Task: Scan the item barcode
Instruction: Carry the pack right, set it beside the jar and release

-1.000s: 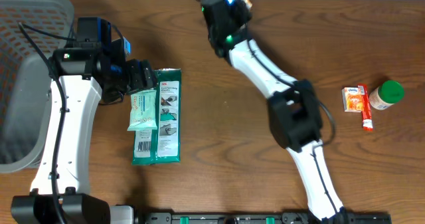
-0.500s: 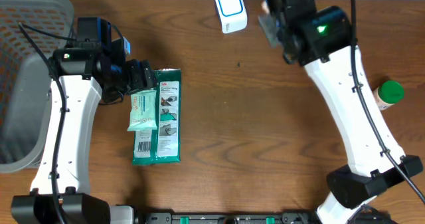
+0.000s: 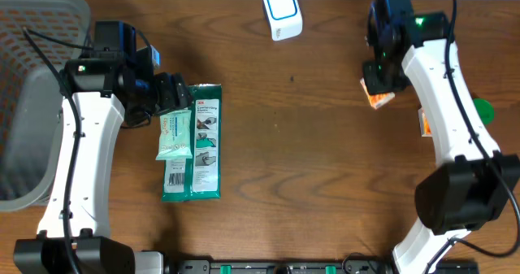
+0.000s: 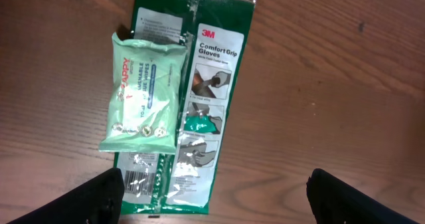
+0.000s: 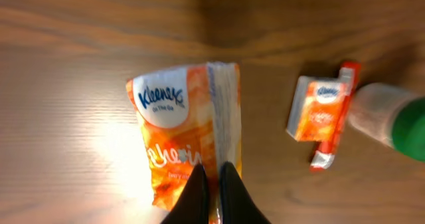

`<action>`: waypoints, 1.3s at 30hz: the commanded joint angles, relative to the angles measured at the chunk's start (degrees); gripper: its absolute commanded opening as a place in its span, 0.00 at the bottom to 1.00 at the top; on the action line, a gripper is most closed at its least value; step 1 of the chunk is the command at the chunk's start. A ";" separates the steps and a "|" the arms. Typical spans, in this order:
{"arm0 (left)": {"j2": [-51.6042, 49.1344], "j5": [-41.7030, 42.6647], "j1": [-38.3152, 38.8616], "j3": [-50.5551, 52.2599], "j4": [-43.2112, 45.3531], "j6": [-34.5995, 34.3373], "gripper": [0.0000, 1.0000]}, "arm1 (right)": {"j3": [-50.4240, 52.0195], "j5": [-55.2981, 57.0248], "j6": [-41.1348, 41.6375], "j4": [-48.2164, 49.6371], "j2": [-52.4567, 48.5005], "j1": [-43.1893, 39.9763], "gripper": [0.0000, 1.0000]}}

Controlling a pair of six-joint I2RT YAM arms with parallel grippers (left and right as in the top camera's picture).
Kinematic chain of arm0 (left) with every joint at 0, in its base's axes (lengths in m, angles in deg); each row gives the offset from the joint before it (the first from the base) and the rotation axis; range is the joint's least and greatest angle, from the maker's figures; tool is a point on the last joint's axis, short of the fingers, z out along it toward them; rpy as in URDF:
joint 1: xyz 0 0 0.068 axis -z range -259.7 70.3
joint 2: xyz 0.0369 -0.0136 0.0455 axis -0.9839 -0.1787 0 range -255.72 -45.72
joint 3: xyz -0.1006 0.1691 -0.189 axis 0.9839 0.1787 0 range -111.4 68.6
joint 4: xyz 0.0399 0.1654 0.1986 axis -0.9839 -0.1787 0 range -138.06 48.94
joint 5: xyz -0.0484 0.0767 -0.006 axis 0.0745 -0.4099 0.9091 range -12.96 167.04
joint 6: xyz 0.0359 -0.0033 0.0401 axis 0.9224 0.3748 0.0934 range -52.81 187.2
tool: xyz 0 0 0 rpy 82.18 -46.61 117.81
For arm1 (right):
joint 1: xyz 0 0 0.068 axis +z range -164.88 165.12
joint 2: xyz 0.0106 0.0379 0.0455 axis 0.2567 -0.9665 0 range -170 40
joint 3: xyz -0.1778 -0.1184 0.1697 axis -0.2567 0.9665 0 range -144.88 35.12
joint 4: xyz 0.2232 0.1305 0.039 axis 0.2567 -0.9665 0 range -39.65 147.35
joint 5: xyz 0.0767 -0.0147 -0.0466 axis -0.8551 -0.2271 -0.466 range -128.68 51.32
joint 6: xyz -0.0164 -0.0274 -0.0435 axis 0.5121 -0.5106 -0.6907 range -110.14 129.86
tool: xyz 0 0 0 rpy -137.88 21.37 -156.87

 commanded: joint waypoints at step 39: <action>-0.20 -0.76 0.09 0.09 0.04 0.72 0.89 | 25.44 -20.55 1.46 33.14 -0.42 -9.03 0.34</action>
